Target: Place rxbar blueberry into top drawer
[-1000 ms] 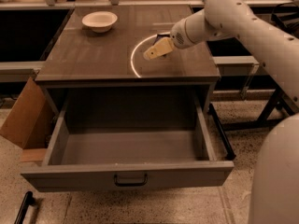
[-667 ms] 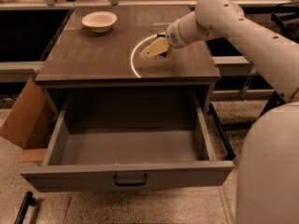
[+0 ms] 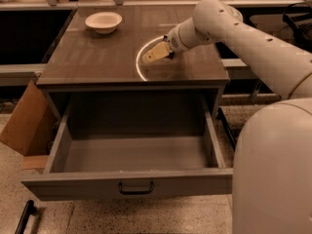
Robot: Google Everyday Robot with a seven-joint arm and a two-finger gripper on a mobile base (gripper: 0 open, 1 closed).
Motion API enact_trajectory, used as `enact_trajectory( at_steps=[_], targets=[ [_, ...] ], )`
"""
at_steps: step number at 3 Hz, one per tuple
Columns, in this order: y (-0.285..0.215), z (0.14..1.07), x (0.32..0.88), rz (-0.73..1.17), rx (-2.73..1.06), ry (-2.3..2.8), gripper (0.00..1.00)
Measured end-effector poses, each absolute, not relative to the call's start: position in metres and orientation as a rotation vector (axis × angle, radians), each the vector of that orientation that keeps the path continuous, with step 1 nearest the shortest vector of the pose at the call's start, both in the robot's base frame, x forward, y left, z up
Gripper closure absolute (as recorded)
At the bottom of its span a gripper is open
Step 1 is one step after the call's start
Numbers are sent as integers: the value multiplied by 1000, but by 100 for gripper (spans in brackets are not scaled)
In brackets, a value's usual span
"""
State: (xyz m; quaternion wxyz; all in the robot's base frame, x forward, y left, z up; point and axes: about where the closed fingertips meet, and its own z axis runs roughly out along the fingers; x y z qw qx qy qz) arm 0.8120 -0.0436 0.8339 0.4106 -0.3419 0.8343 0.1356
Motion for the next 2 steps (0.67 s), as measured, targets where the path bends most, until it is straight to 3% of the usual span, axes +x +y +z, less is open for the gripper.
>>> enact_trajectory(
  at_steps=[1,2],
  targets=[
    [-43,821,816,344,-832,2121,0],
    [-36,812,821,330,-829,2135,17]
  ],
)
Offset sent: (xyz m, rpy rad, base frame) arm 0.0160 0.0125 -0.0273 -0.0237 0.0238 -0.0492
